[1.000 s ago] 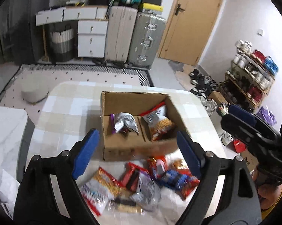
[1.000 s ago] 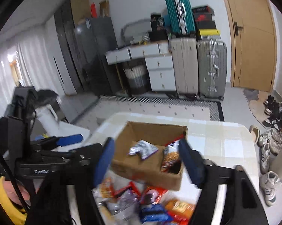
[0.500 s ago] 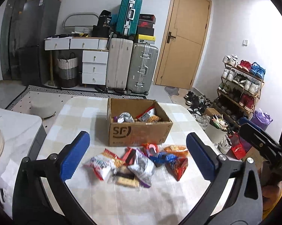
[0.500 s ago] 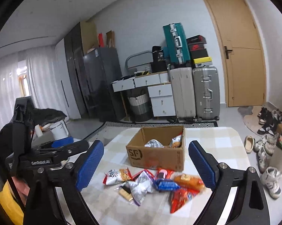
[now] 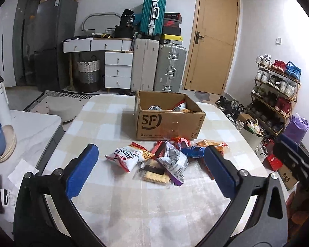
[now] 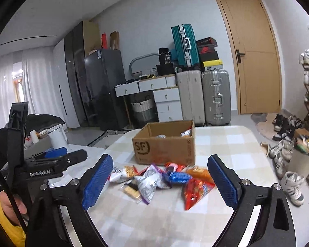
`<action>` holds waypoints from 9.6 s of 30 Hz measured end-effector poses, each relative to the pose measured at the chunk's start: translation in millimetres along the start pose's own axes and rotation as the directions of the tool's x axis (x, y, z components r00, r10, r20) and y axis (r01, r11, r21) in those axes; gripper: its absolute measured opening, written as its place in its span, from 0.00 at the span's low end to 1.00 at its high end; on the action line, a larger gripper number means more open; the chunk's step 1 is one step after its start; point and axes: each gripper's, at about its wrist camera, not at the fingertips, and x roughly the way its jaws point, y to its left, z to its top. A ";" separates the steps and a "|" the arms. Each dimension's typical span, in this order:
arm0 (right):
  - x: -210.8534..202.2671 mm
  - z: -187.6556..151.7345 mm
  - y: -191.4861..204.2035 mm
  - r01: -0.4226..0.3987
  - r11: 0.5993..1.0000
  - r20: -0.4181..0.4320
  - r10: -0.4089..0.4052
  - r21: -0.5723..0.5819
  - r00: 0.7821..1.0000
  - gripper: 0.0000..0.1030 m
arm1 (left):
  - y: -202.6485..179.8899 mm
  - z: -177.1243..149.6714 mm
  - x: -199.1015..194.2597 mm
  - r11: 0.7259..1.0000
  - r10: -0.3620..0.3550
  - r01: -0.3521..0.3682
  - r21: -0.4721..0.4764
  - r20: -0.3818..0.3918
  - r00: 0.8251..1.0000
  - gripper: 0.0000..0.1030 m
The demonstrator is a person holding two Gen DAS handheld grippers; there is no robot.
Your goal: Organize snacks
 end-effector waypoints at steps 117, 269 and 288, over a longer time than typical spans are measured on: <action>41.4 25.3 -16.9 -0.236 0.952 -0.046 0.249 0.197 0.967 0.22 | 45.9 -6.0 -21.3 0.983 -0.183 0.182 -0.023 -0.061 0.981 0.34; 368.9 108.5 -89.5 -0.062 0.984 -0.512 0.140 0.166 0.848 0.39 | -32.6 145.5 321.0 0.988 -0.002 0.056 0.143 -0.353 0.936 0.76; 304.2 136.0 -65.9 -0.086 0.989 -0.437 0.130 0.119 0.890 0.49 | -45.8 156.0 224.7 0.989 -0.011 0.051 0.142 -0.272 0.962 0.77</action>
